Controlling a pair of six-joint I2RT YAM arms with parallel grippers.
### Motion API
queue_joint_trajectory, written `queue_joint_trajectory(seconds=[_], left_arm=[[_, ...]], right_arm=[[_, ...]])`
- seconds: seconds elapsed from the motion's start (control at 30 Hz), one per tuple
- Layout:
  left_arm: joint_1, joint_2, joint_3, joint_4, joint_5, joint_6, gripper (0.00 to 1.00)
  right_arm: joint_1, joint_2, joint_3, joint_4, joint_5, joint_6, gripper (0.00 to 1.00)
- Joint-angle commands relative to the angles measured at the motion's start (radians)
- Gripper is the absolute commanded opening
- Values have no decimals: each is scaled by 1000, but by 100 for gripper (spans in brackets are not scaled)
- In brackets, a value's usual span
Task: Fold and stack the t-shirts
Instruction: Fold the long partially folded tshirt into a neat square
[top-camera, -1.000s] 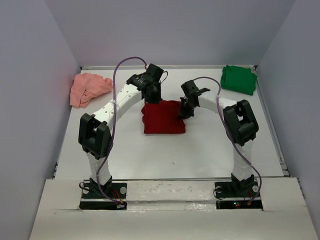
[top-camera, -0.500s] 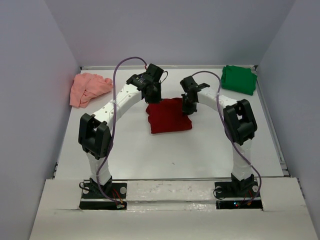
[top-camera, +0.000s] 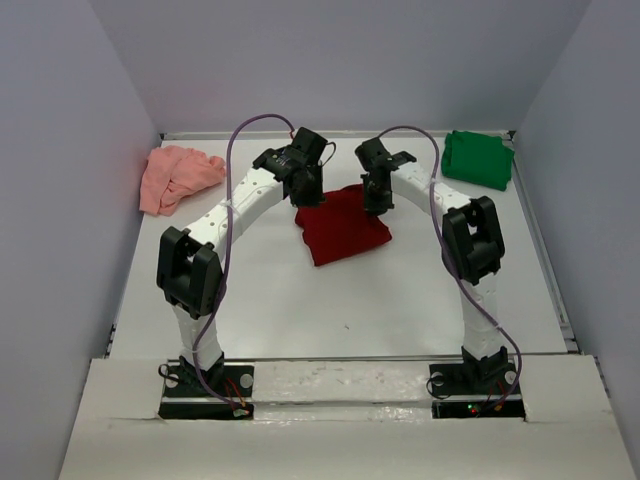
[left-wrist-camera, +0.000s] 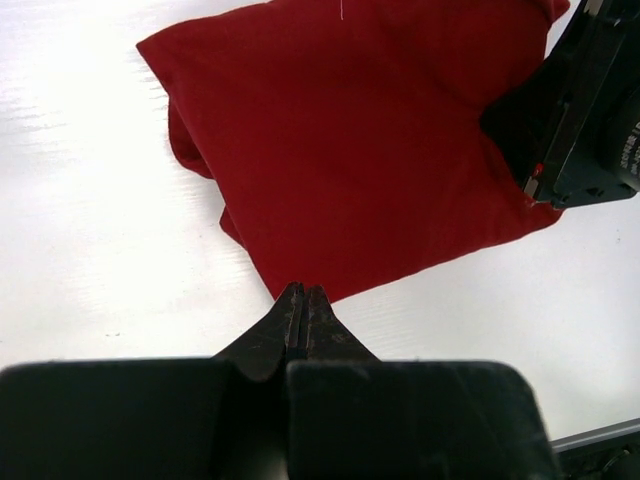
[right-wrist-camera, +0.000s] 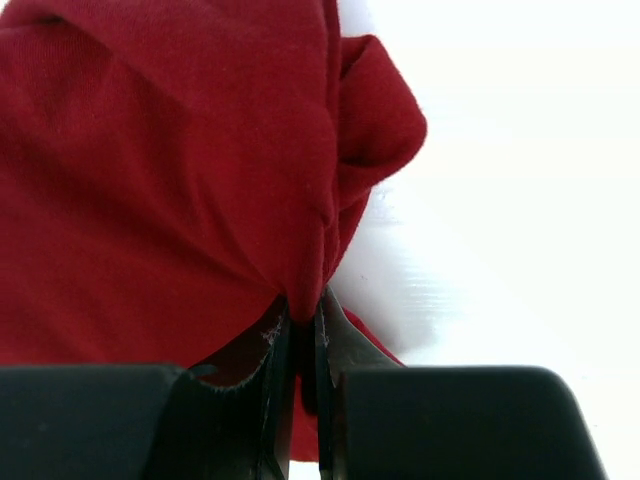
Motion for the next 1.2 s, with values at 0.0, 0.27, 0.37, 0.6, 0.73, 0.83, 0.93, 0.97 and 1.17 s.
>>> queue_joint_trajectory(seconds=[0.0, 0.27, 0.37, 0.6, 0.73, 0.83, 0.93, 0.97, 1.17], left_arm=[[-7, -14, -4, 10, 2, 12, 0], [-8, -10, -19, 23, 13, 14, 0], [-8, -14, -16, 18, 8, 17, 0], [-8, -14, -4, 6, 5, 22, 0], [-8, -19, 5, 3, 4, 22, 0], [-10, -19, 5, 1, 5, 23, 0], [-10, -14, 5, 3, 7, 23, 0], [-10, -14, 4, 3, 13, 23, 0], [-8, -17, -2, 7, 13, 23, 0]], right_arm=[[9, 15, 115, -47, 64, -30, 0], [9, 60, 226, -107, 89, -51, 0], [9, 66, 217, -102, 67, -40, 0], [9, 76, 111, -58, 10, -10, 0], [9, 75, 30, -19, -23, 13, 0], [20, 63, -7, 8, -46, 21, 0], [29, 57, -42, 24, -40, 32, 0], [29, 57, -50, 27, -42, 36, 0], [29, 44, -104, 38, -25, 62, 0]])
